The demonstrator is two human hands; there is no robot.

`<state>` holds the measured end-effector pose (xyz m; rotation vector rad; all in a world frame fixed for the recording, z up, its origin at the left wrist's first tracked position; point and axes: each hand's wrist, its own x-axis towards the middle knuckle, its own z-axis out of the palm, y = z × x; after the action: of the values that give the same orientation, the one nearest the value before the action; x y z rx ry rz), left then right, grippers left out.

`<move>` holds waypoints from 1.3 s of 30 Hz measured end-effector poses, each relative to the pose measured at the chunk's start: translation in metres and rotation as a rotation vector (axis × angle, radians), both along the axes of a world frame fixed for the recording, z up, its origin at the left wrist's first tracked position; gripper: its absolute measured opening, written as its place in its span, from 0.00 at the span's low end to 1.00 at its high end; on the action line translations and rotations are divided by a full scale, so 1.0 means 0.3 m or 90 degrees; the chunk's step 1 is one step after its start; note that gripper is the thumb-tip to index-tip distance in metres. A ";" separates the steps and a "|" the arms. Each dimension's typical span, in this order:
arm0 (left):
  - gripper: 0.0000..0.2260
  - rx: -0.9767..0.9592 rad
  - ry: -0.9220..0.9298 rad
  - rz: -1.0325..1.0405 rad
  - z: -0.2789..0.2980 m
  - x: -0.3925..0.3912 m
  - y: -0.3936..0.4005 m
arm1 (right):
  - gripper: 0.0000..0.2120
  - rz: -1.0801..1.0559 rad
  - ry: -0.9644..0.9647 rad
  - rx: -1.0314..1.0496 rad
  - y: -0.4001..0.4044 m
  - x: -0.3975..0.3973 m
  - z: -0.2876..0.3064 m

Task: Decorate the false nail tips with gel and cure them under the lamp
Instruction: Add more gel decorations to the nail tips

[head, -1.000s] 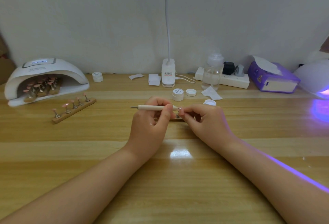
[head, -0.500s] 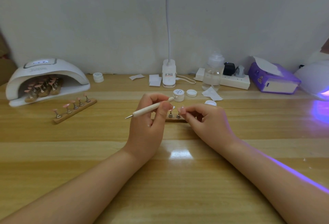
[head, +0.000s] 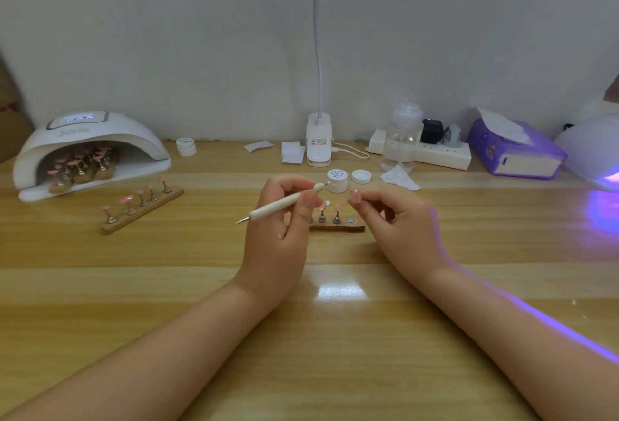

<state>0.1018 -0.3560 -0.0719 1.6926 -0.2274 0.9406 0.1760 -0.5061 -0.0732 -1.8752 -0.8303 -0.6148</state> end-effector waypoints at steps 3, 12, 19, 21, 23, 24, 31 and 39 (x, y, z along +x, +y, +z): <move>0.04 -0.005 0.008 -0.004 -0.001 0.001 -0.001 | 0.03 -0.052 0.090 -0.074 0.004 0.015 -0.005; 0.02 -0.010 0.021 -0.019 -0.008 0.005 -0.001 | 0.04 -0.098 0.197 -0.207 0.010 0.040 -0.011; 0.04 -0.014 0.024 -0.017 -0.007 0.007 0.002 | 0.05 -0.127 0.154 -0.252 -0.004 0.032 0.003; 0.04 -0.017 0.025 -0.014 -0.007 0.007 0.004 | 0.06 -0.172 0.102 -0.243 -0.018 0.033 0.024; 0.02 -0.019 0.027 -0.013 -0.008 0.008 0.006 | 0.11 -0.243 0.058 -0.233 -0.037 0.046 0.049; 0.01 -0.022 0.029 -0.015 -0.008 0.007 0.006 | 0.15 -0.285 0.061 -0.240 -0.048 0.055 0.057; 0.02 -0.019 0.040 -0.014 -0.004 0.004 0.003 | 0.34 -0.399 0.271 -0.386 -0.096 0.123 0.020; 0.03 -0.007 0.050 -0.008 -0.004 0.001 0.000 | 0.13 -0.340 0.245 -0.306 -0.104 0.130 0.011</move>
<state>0.1020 -0.3558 -0.0730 1.7120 -0.1802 0.8633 0.2149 -0.5374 -0.0700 -2.5837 -0.2218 -0.3602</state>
